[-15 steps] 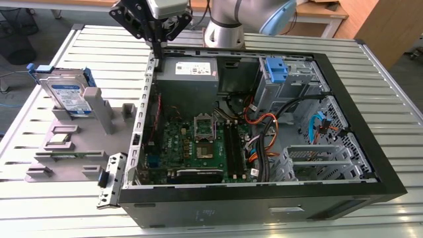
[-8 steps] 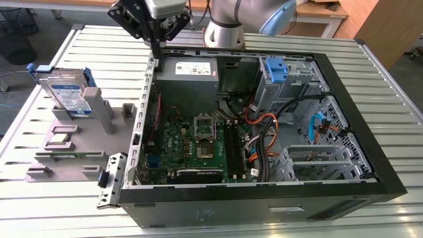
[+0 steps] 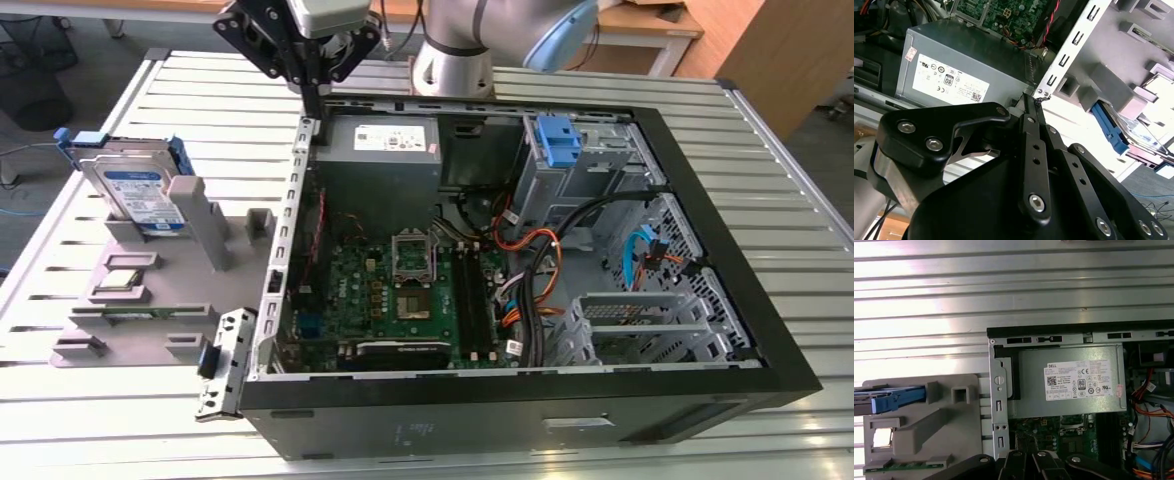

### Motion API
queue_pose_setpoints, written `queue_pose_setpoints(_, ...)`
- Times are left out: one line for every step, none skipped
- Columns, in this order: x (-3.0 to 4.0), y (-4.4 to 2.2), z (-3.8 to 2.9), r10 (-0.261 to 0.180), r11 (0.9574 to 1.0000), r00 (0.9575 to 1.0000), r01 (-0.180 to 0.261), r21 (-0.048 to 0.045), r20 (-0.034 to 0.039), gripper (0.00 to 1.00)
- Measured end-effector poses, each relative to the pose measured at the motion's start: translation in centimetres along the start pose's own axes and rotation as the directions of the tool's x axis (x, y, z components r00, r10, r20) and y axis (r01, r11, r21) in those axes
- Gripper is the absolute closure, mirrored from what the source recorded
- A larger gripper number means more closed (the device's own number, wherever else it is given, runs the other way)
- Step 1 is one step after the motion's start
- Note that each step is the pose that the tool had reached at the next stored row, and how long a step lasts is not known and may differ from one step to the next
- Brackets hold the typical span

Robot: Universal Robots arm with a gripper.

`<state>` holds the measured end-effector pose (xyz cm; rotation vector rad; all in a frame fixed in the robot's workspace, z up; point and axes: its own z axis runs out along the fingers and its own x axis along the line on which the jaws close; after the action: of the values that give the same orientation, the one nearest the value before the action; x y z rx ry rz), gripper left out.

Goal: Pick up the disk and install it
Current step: 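Reach for the disk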

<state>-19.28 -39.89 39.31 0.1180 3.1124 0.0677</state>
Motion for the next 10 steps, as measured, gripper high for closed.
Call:
queue_pose_setpoints(0.04, 0.00, 0.00, 0.000, 1.0000, 1.0000, 0.000, 0.0000, 0.0000, 0.90)
queue_pose_setpoints(0.08, -0.01, 0.00, 0.000, 1.0000, 1.0000, 0.000, 0.0000, 0.0000, 0.90)
queue_pose_setpoints(0.13, -0.01, 0.00, 0.000, 1.0000, 1.0000, 0.000, 0.0000, 0.0000, 0.90)
queue_pose_setpoints(0.20, -0.02, -0.01, 0.000, 1.0000, 1.0000, 0.000, 0.0001, -0.0001, 0.90)
queue_pose_setpoints(0.27, -0.02, -0.01, 0.000, 1.0000, 1.0000, 0.000, 0.0000, 0.0000, 0.90)
queue_pose_setpoints(0.36, -0.03, -0.01, 0.000, 1.0000, 1.0000, 0.000, 0.0001, 0.0000, 0.90)
queue_pose_setpoints(0.45, -0.04, -0.01, 0.000, 1.0000, 1.0000, 0.000, 0.0000, 0.0000, 0.90)
queue_pose_setpoints(0.54, -0.04, -0.02, 0.000, 1.0000, 1.0000, 0.000, 0.0000, 0.0000, 0.90)
queue_pose_setpoints(0.63, -0.05, -0.02, 0.000, 1.0000, 1.0000, 0.000, 0.0001, -0.0001, 0.90)
queue_pose_setpoints(0.71, -0.05, -0.02, 0.000, 1.0000, 1.0000, 0.000, 0.0001, 0.0000, 0.90)
